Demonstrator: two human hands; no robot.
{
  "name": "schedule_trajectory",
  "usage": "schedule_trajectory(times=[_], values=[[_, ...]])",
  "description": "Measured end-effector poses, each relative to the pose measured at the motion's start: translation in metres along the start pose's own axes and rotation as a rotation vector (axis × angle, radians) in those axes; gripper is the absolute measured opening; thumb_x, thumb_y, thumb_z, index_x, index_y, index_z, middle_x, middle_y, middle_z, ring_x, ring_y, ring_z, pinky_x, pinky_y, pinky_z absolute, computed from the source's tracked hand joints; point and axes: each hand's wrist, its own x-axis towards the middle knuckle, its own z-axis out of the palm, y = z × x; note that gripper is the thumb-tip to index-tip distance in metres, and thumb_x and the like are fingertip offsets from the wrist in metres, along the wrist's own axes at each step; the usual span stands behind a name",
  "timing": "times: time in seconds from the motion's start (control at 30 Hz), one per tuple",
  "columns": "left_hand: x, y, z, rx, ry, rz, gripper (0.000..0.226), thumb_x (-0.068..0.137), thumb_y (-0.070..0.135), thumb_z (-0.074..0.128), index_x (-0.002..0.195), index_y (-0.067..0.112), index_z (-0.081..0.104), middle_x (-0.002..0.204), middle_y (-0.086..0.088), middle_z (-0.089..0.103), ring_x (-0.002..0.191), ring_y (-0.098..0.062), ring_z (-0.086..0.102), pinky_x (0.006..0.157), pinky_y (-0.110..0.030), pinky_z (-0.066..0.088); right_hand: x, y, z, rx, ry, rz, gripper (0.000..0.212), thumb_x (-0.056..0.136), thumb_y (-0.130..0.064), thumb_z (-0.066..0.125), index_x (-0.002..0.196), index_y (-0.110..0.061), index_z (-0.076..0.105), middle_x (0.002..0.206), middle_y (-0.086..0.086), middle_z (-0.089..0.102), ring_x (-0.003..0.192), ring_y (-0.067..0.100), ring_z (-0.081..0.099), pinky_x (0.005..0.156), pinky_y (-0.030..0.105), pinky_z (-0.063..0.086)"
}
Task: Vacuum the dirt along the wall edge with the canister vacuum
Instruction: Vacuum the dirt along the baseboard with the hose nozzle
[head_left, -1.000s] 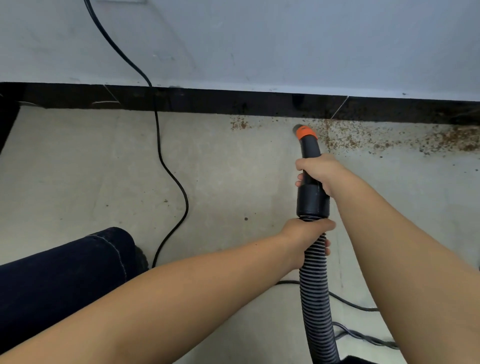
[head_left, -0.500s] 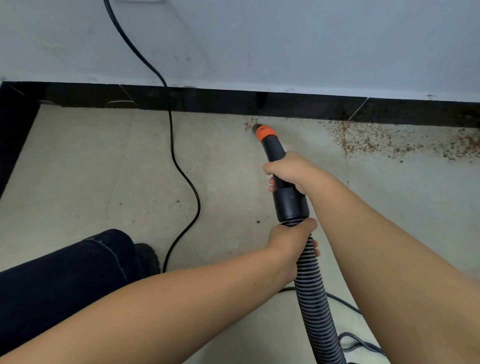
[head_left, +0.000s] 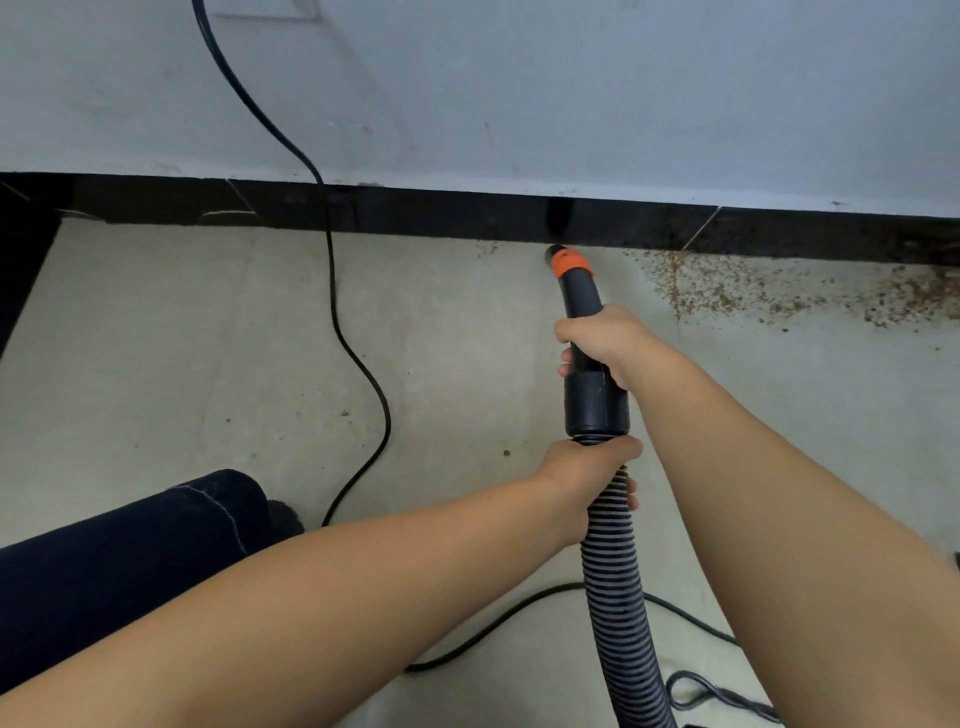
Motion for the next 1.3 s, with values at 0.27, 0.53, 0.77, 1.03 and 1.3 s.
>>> schedule_trajectory(times=[0.27,0.53,0.77,1.03,1.3], values=[[0.013,0.008,0.043,0.109,-0.069,-0.006,0.017,0.088,0.014,0.065,0.097,0.006,0.053,0.067,-0.008,0.054,0.055,-0.019,0.052,0.056,-0.027,0.048,0.010,0.010,-0.059,0.110,0.134,0.062,0.022,0.086,-0.004,0.059,0.105,-0.003,0.047,0.068,0.010,0.057,0.033,0.014,0.056,0.038,0.020,0.048],[0.011,0.001,0.012,0.010,0.022,0.011,0.014,0.087,0.015,0.065,0.092,0.008,0.054,0.065,-0.008,0.056,0.051,-0.018,0.053,0.052,-0.024,0.048,0.007,0.002,-0.014,0.055,0.016,-0.004,0.019,0.084,-0.003,0.058,0.100,-0.005,0.048,0.064,0.009,0.056,0.034,0.015,0.056,0.039,0.020,0.048],[0.005,0.004,-0.021,-0.088,0.112,0.049,0.014,0.086,0.013,0.066,0.094,0.008,0.054,0.065,-0.008,0.055,0.052,-0.018,0.052,0.048,-0.023,0.048,0.009,-0.010,0.034,-0.021,-0.130,-0.060,0.024,0.083,-0.007,0.059,0.105,-0.009,0.048,0.066,0.007,0.059,0.039,0.015,0.060,0.048,0.023,0.051],[0.004,0.011,-0.036,-0.143,0.172,0.057,0.016,0.087,0.013,0.066,0.096,0.006,0.055,0.064,-0.008,0.053,0.050,-0.019,0.050,0.053,-0.027,0.047,0.011,-0.020,0.060,-0.087,-0.205,-0.096,0.022,0.083,-0.008,0.059,0.103,-0.010,0.048,0.066,0.007,0.060,0.040,0.015,0.060,0.048,0.024,0.051],[0.003,0.000,0.018,-0.003,0.037,0.012,0.021,0.086,0.016,0.067,0.100,0.006,0.054,0.066,-0.008,0.056,0.051,-0.018,0.055,0.052,-0.025,0.051,0.001,-0.002,-0.011,-0.093,-0.103,-0.032,0.014,0.083,-0.006,0.059,0.089,-0.012,0.047,0.065,0.007,0.059,0.037,0.014,0.059,0.041,0.021,0.049]])
